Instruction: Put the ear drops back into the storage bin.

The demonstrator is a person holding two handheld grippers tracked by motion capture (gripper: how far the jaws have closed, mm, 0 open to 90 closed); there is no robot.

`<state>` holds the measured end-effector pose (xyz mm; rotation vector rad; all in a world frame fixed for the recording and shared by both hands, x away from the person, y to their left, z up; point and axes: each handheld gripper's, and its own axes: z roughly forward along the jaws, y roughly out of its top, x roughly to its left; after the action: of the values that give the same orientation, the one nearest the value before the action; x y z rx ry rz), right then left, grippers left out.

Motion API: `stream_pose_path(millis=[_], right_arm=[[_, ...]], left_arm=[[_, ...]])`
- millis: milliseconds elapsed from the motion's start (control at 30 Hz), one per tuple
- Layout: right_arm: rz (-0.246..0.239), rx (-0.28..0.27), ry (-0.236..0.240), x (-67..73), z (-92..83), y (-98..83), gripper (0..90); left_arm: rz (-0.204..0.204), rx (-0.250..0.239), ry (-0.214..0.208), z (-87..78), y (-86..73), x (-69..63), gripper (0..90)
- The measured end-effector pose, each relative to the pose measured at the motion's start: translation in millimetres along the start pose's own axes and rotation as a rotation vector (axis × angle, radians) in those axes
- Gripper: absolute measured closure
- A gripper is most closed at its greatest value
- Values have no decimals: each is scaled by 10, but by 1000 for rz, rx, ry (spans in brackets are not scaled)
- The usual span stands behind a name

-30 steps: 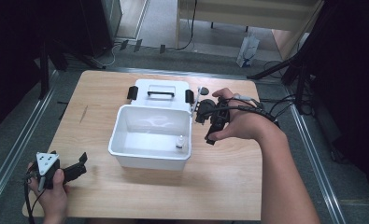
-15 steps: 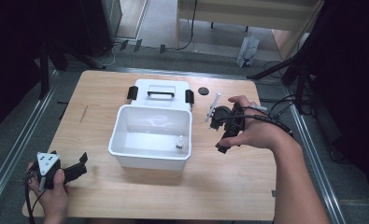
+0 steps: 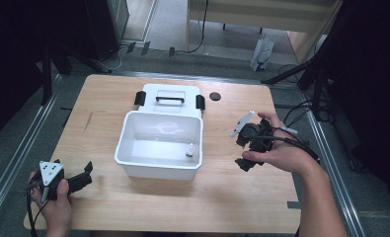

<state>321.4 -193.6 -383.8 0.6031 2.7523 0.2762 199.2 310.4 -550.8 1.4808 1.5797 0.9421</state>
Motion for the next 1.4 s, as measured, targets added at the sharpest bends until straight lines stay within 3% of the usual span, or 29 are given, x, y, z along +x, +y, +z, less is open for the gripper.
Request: stream_pose_path(millis=[233,300,467,533,800,967,1400], right_arm=[[46,-36,-10,21,101,-219,0],[46,-58,-34,47,142,-300,0],[102,-109,-48,79,225,-469,0],[146,-162,-56,104,274,-577,0],[229,-241,-90,167,431,-820,0],[306,-313,-119,233,524,-1026,0],[481,-446,-122,390,757,-1528,0]], left_arm=[[5,2,0,-2,0,-5,1],[4,1,0,0,-1,-8,1],[5,2,1,-2,-1,-9,1],[6,1,2,0,-1,-10,1],[8,1,5,0,-1,-15,1],[12,-2,8,3,-2,-19,1],[23,-4,11,2,-2,-30,1]])
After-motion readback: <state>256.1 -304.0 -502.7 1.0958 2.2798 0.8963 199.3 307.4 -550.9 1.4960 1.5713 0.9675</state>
